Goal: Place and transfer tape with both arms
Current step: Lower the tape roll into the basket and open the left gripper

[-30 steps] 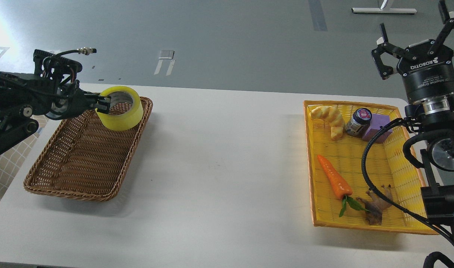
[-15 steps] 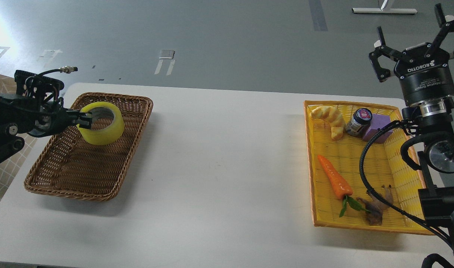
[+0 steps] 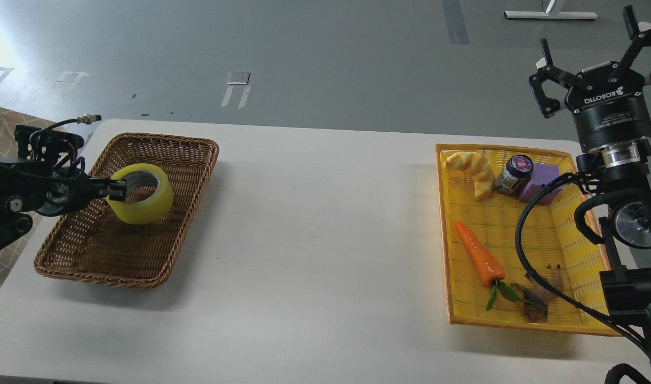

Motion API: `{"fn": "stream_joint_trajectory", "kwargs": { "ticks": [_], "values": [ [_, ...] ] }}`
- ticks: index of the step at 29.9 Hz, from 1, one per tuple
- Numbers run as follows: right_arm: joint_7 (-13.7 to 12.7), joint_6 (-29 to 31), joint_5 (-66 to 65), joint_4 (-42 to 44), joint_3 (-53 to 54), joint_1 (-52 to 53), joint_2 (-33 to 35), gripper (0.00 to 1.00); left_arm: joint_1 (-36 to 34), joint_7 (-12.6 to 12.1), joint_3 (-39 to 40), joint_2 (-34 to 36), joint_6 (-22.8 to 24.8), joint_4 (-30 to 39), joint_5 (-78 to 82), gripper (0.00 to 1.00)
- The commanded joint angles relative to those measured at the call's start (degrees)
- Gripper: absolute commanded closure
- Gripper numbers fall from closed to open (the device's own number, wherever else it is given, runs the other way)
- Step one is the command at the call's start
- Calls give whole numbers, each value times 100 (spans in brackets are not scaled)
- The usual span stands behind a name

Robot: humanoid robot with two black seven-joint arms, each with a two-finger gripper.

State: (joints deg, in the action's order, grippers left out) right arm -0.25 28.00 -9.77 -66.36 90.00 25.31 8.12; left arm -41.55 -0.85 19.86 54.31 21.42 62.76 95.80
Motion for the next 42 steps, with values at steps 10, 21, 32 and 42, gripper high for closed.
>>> {"fn": "stream_joint_trajectory", "kwargs": {
  "ticks": [10,21,32,42],
  "values": [
    [-1,0,2,0,0,-8,-30,0,129,23,0,-44,-173,-299,-9,100],
    [-1,0,2,-17,0,-9,-30,0,217,67,9,-53,-182,-308,-17,100],
    [-1,0,2,-9,0,-17,-30,0,217,59,9,-53,-182,-308,-175,74],
    [-1,0,2,-17,9,-35,-30,0,191,41,35,-26,-182,-264,-351,38]
  ]
}}
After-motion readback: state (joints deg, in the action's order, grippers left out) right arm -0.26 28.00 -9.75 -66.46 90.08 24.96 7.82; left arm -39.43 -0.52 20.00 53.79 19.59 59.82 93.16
